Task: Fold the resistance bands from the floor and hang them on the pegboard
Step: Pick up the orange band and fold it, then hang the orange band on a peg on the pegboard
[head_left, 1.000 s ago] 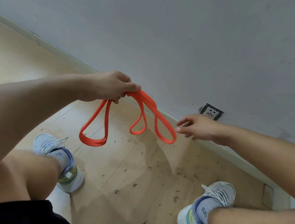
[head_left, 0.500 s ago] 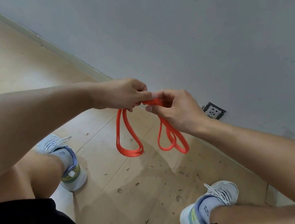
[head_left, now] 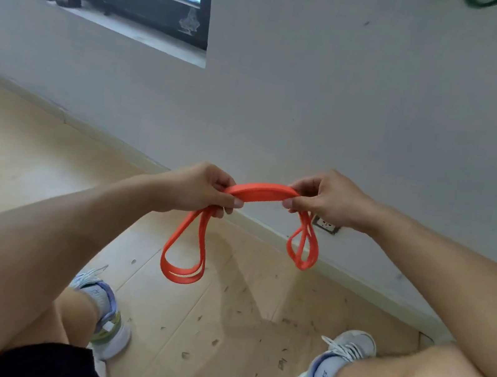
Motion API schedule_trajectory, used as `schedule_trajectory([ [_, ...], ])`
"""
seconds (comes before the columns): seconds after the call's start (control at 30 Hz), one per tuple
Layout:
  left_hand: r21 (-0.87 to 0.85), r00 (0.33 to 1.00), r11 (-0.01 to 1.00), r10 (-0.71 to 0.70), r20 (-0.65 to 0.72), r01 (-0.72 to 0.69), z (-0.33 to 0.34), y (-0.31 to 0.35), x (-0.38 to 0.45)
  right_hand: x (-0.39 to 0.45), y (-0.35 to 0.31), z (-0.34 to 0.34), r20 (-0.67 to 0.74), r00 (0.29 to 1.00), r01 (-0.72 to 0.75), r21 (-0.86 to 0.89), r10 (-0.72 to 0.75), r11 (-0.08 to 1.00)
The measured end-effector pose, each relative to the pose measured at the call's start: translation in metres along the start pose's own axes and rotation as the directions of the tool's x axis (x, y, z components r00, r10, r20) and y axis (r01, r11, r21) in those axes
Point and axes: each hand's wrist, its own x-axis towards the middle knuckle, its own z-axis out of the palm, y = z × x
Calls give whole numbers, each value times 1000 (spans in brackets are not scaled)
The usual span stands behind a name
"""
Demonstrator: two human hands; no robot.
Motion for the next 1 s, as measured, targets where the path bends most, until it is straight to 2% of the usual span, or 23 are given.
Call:
schedule_trajectory([
  [0.1,67,998,997,50,-34,-47,10,18,-12,-14,-4,-5,84,994,-69,-80,76,994],
  [0.17,82,996,994,78,-47,-74,11,33,-18,-21,-8,-5,113,991,-61,-61,68,996],
  [0.27,102,992,988,121,-36,-117,5,55,-19,-19,-18,-1,137,991,-39,213,10,976],
  [0.33,23,993,994,112,-43,-111,7,57,-11,-9,-23,5,89,996,-10,394,-27,919],
  [0.4,-51,992,994,93,-82,-97,14,43,2,7,-13,18,30,998,35,479,-56,877],
  [0.5,-35,989,993,112,-94,-116,19,13,28,30,11,40,15,997,61,387,-72,920],
  [0.57,-34,989,992,116,-89,-120,16,1,44,45,23,46,-58,997,76,396,-58,915],
  [0.7,-165,955,975,97,-282,-148,15,-4,82,78,34,36,-254,967,98,407,10,908],
  [0.8,-288,921,944,37,-389,-160,11,8,110,90,34,14,-326,941,66,435,88,898],
  [0.9,-354,937,925,7,-349,-139,-20,40,125,88,15,-30,-323,931,6,479,170,878],
  [1.0,-404,963,907,6,-268,-119,-64,102,119,70,-29,-88,-335,916,-34,485,222,874],
])
